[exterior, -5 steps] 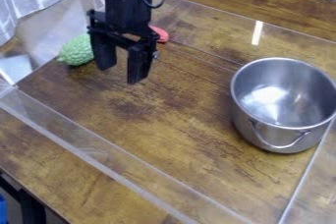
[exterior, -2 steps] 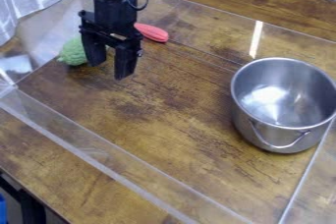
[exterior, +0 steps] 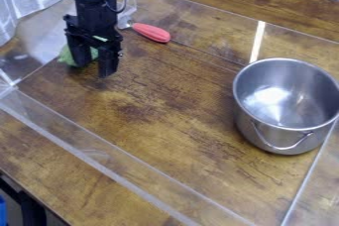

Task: Put the green object in the silver pot

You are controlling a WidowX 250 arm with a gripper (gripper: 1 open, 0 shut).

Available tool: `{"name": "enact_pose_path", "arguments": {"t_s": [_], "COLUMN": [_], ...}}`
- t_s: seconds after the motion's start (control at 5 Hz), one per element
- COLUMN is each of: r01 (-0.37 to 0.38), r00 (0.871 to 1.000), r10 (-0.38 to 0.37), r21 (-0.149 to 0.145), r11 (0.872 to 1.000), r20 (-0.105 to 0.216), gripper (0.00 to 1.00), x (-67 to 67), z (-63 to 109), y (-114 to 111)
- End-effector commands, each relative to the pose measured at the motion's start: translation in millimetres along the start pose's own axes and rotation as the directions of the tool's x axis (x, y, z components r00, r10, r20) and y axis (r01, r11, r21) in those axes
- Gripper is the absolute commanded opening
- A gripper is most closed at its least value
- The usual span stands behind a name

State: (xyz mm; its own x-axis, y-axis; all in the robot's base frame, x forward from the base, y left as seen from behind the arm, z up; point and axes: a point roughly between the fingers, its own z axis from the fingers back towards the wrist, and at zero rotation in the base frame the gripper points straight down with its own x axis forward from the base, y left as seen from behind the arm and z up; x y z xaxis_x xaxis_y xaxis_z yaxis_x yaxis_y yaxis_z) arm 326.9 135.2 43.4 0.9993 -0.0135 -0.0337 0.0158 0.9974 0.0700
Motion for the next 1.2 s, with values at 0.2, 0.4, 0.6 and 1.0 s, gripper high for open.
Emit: {"name": "enact_pose_path", "arguments": {"t_s": [0.2, 0.4, 0.6, 1.0], "r01": [-0.194, -0.174, -0.145, -0.102], "r00": [0.977, 0.98, 0.984, 0.989], "r10": [0.194, 0.175, 0.147, 0.106], "r21": [-0.006, -0.021, -0.029, -0.043], "r11": [0.981, 0.985, 0.989, 0.994], "r20": [0.085, 0.098, 0.103, 0.104], "gripper": [1.0, 1.0, 1.0, 1.0], "x": [15.4, 16.0, 17.8, 19.9], "z": [32.3, 44.1, 50.7, 54.7], "y": [40.9, 42.1, 41.0, 55.6]}}
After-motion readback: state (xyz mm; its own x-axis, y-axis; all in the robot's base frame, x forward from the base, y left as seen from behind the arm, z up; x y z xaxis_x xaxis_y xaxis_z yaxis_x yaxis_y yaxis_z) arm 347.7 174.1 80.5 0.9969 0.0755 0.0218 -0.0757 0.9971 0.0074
